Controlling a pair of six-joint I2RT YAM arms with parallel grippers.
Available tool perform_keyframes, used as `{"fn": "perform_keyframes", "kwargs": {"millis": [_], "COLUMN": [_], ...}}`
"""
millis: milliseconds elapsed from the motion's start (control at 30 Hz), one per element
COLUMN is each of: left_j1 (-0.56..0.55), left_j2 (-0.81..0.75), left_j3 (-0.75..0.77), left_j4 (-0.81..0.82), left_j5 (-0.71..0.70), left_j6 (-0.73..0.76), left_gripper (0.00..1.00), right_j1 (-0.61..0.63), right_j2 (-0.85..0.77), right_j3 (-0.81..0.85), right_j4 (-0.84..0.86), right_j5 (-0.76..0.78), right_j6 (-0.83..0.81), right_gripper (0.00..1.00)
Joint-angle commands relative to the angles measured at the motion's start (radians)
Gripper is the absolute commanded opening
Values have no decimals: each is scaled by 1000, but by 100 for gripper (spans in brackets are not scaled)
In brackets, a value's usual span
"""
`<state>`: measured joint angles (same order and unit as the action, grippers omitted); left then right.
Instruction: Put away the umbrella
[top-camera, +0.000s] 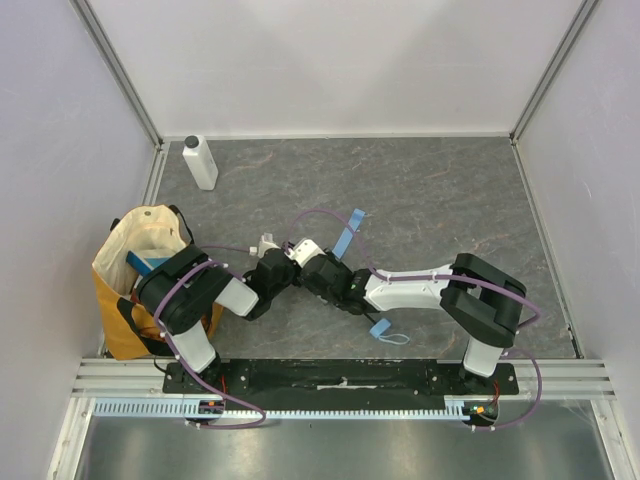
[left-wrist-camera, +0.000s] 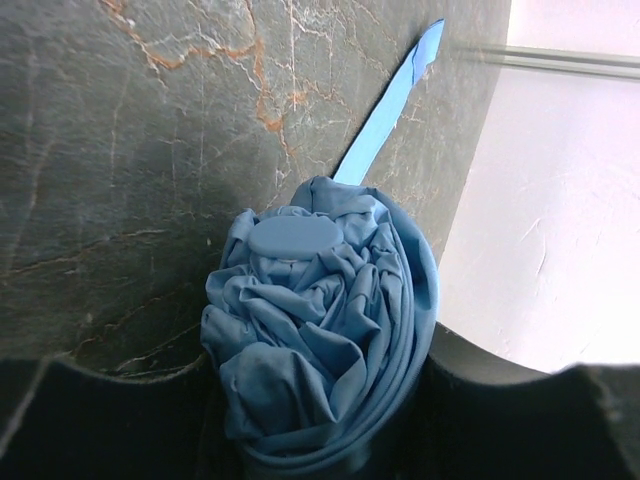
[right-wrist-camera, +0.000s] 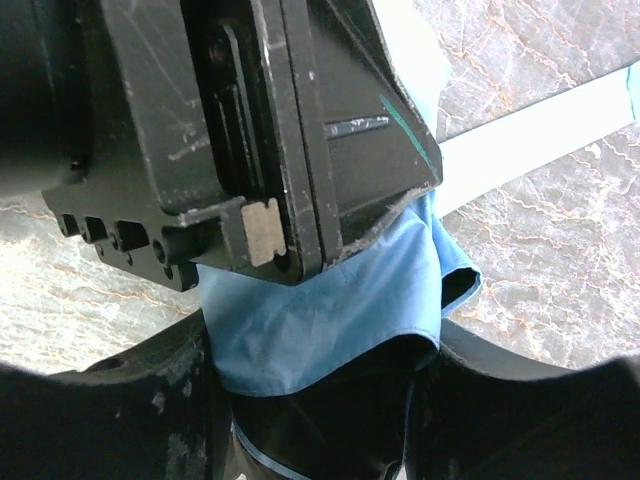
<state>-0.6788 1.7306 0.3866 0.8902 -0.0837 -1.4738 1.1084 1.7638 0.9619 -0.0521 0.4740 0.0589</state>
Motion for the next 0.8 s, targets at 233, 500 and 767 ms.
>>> {"fn": "perform_keyframes", "kwargs": {"millis": [233,500,767], "left_j1": [-1,-1,33], "left_j2": [23,-3,0], "left_j3": [8,2,-51], "left_j4": [-146,-41,122], "left_j5": [-27,4,38], "left_j6": [41,141,185], "left_gripper": [2,2,54], "right_j1": [28,-56,-154], "right_j2": [59,42,-3], "right_j3": [8,-107,-221], "right_j4": [14,127,244], "right_j5": [2,-331,-520], "right_j6": [-111,-82,-15], "right_gripper": [0,0,0]}}
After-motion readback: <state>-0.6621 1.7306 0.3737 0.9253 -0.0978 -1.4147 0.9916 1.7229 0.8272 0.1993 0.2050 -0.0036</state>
